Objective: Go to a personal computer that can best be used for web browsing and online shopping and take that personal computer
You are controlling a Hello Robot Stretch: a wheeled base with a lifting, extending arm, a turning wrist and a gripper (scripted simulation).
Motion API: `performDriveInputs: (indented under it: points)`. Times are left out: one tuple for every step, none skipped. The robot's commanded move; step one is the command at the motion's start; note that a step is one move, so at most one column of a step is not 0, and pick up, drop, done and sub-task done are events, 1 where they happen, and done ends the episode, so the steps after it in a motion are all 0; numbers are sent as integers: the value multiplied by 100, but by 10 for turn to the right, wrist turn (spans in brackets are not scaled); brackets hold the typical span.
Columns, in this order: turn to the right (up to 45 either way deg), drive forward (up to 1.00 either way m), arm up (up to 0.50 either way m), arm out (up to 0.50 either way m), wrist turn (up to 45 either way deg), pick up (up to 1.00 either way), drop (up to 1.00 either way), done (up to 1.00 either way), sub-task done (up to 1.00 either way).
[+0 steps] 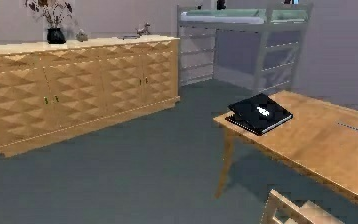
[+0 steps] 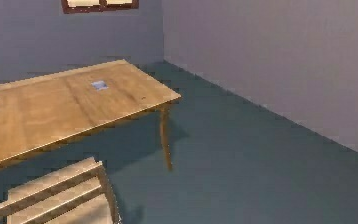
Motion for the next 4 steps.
performDriveInputs:
  points:
    - [0, 85, 0, 0, 0, 0, 0, 0, 0]
    - [-330, 0, 0, 0, 0, 0, 0, 0, 0]
    - [0, 0, 50, 0, 0, 0, 0, 0, 0]
    - [0, 0, 36, 0, 0, 0, 0, 0, 0]
